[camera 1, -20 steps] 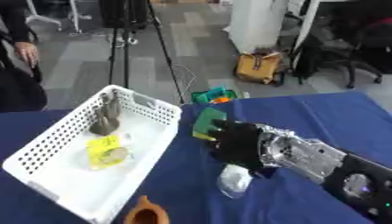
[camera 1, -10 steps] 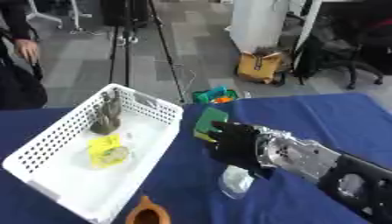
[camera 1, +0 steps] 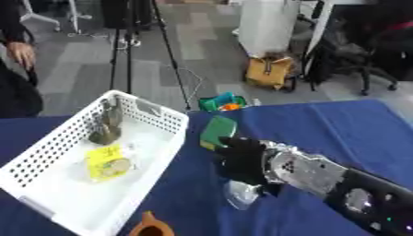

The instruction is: Pick up objects on the table and place them in the box.

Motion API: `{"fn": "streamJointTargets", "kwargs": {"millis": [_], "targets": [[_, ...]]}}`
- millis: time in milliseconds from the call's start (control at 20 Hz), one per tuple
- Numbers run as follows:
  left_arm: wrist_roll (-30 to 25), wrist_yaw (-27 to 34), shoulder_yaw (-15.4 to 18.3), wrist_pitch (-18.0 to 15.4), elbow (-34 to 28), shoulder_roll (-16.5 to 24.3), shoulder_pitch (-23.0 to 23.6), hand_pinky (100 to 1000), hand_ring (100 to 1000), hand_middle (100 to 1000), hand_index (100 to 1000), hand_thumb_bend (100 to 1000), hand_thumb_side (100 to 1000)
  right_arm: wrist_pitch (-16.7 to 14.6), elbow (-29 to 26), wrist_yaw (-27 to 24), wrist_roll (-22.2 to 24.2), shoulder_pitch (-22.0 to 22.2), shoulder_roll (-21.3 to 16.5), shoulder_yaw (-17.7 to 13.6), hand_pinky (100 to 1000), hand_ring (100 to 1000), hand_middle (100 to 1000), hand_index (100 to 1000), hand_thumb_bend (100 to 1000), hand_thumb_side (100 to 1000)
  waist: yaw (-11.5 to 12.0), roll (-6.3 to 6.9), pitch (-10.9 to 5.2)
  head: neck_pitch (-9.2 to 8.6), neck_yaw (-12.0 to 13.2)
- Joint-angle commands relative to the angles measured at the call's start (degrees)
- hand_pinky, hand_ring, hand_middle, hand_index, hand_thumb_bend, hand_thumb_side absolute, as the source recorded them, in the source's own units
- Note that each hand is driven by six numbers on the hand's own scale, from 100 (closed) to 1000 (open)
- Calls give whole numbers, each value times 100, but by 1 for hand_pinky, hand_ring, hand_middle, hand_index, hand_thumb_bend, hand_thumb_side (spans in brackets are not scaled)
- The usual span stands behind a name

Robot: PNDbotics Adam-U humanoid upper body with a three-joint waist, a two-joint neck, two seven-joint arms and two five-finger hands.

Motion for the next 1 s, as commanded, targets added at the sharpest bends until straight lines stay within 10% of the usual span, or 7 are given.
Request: {"fn": "streamJointTargets", "kwargs": {"millis": [50,800,1000], "targets": [[4,-15,7,-8,-81,161,-82,743,761,844,783,100,1000,-1901,41,4,1878,-46,-152,-58,1000,1000,1000,1000,503,516,16,3,-83,-78,-55],[-4,-43,3,5,-81,175,-89,744,761,844,783,100,1000,-1670,351,-919,1878,-96,-176,-194,1000,1000,1000,1000,504,546,24,-20,-41,-174,-142],[-10,-66,7,20,-81,139,-77,746,761,844,782,100,1000,-1378,406,-1216,1878,-172,-80,-255,1000,1000,1000,1000,496,573,11,40,-39,-471,-179]]}}
